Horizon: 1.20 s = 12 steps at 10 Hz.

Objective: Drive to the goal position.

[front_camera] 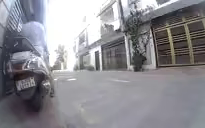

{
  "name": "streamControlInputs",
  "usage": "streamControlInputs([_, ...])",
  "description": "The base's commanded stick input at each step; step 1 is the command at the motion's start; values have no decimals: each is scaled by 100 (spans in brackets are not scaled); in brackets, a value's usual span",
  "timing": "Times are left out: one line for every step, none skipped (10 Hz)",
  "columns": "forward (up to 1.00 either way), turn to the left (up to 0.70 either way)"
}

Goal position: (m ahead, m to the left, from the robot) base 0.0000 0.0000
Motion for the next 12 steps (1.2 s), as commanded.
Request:
streamControlInputs([29, -53])
streamControlInputs([60, -35])
streamControlInputs([68, -14])
streamControlInputs([70, 0])
streamControlInputs([70, 0])
streamControlInputs([70, 0])
streamControlInputs([70, 0])
streamControlInputs([70, 0])
streamControlInputs([70, 0])
streamControlInputs([70, 0])
streamControlInputs([70, 0])
streamControlInputs([70, -16])
